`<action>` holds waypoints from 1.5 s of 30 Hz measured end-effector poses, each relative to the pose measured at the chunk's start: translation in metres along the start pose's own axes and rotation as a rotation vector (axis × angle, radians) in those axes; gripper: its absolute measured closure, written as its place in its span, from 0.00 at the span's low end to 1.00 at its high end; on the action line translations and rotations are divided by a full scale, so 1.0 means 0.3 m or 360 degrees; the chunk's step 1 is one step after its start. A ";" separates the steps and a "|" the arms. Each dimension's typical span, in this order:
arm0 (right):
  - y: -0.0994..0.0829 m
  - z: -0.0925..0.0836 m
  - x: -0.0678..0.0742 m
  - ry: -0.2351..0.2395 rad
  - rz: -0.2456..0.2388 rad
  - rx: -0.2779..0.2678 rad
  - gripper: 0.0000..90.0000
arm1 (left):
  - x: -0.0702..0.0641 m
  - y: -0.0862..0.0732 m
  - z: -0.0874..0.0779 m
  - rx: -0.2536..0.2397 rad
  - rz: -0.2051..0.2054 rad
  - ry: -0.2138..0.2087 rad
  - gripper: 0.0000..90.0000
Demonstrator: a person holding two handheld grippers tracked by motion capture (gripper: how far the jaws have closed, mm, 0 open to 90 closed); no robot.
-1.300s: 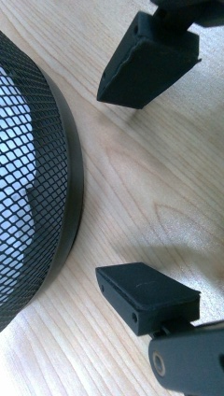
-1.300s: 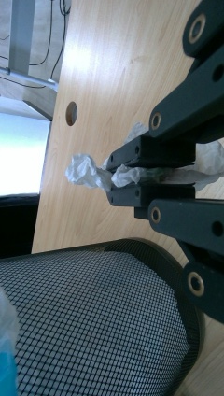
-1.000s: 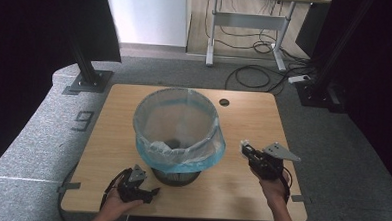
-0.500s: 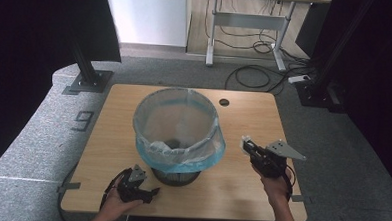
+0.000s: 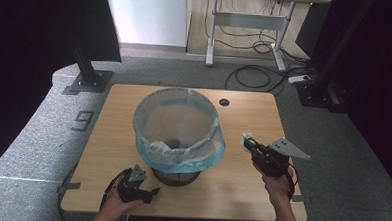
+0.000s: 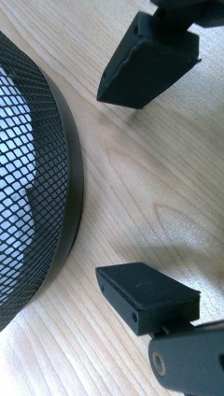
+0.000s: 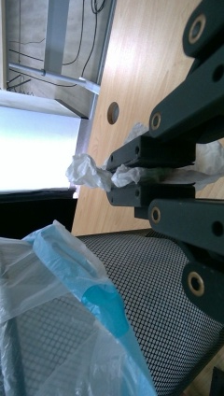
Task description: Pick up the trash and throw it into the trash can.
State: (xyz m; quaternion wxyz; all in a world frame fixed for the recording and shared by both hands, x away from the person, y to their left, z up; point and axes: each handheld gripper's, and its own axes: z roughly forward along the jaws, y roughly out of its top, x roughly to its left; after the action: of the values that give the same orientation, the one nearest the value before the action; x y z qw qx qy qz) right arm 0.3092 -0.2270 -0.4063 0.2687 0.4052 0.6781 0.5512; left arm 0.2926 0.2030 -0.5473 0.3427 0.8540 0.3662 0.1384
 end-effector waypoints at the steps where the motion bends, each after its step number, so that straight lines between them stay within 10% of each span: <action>1: 0.008 0.001 0.003 0.0002 -0.0006 -0.0006 0.91 | 0.000 0.000 0.000 0.0000 0.0000 0.0000 0.16; 45: 0.250 0.067 0.113 0.0100 -0.0158 -0.0072 0.91 | 0.000 0.000 -0.001 0.0005 0.0004 0.0002 0.16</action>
State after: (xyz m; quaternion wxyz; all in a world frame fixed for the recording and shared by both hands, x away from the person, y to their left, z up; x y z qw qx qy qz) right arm 0.3266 -0.1828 -0.3360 0.2835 0.3475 0.6929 0.5646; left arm 0.2925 0.2032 -0.5471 0.3410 0.8548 0.3657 0.1388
